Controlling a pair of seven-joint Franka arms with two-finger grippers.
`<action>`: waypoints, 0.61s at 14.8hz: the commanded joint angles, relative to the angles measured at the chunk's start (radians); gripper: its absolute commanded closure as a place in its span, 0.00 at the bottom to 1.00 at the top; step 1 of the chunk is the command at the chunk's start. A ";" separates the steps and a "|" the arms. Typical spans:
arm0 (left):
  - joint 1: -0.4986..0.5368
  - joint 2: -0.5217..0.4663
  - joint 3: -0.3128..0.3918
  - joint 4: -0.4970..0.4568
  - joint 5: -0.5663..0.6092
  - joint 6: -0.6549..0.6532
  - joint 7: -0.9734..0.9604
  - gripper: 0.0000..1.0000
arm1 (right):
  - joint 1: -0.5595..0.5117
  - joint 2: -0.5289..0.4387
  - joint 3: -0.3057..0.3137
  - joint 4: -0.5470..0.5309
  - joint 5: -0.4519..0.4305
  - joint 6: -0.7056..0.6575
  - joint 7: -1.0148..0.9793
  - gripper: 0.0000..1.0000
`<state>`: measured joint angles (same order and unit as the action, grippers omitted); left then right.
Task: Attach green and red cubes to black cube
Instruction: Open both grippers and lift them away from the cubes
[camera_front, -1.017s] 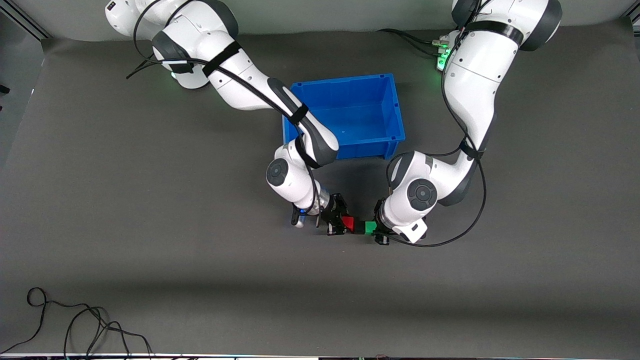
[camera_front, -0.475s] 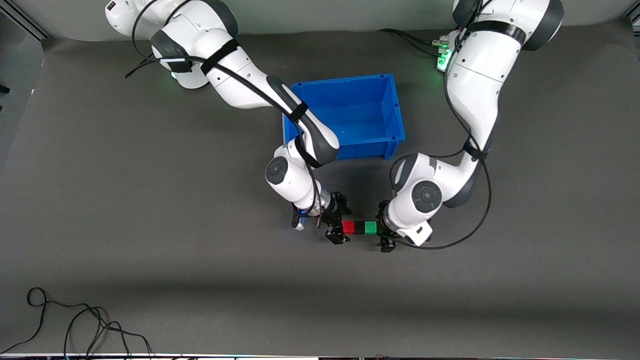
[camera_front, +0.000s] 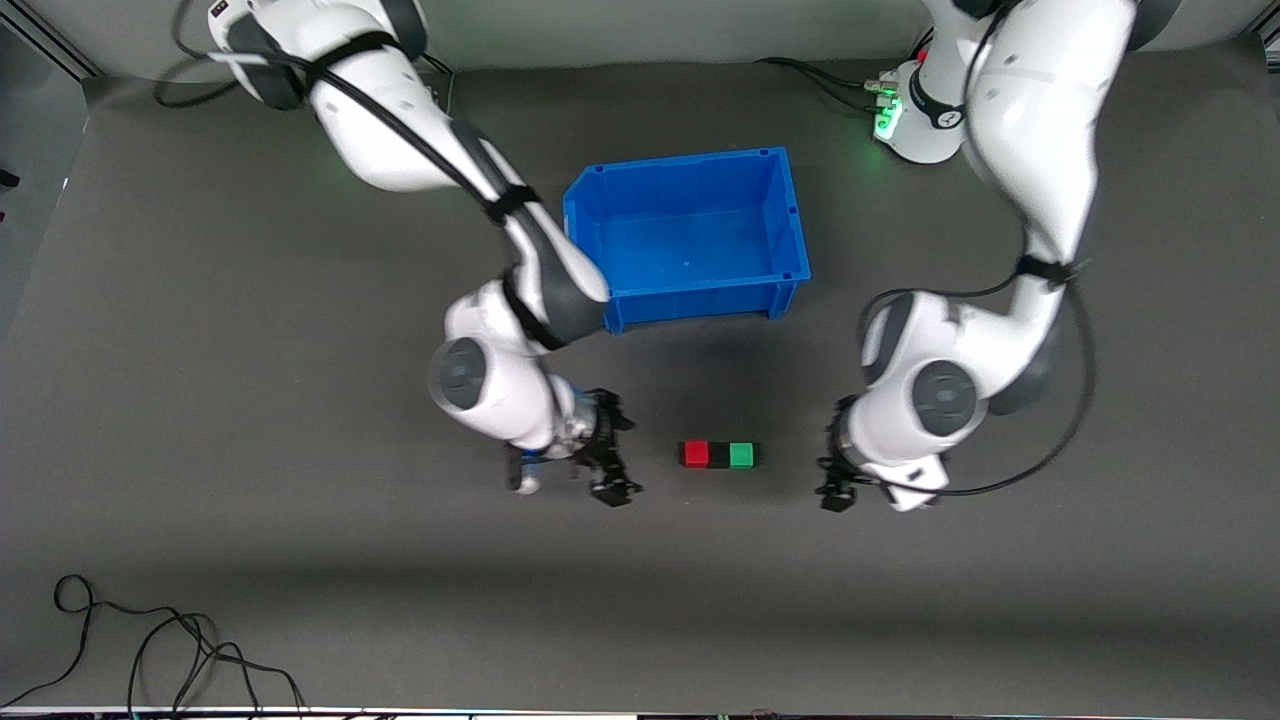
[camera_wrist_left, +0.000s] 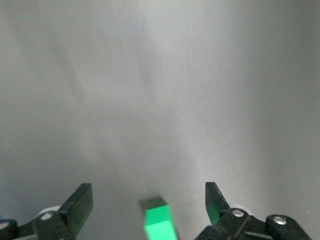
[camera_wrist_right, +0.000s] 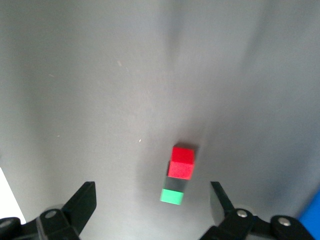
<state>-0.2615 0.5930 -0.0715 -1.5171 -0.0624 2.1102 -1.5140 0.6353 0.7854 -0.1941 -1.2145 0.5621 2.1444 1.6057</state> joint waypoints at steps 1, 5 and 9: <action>0.076 -0.119 -0.004 -0.046 0.010 -0.123 0.223 0.00 | 0.000 -0.173 -0.106 -0.111 -0.016 -0.215 -0.207 0.00; 0.207 -0.234 -0.005 -0.048 0.012 -0.321 0.656 0.00 | 0.009 -0.348 -0.310 -0.206 -0.022 -0.446 -0.583 0.00; 0.252 -0.332 -0.004 -0.052 0.065 -0.427 0.936 0.00 | 0.001 -0.546 -0.318 -0.316 -0.328 -0.495 -0.736 0.00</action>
<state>-0.0220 0.3373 -0.0670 -1.5244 -0.0262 1.7164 -0.7196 0.6127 0.3789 -0.5317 -1.4074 0.3705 1.6387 0.9308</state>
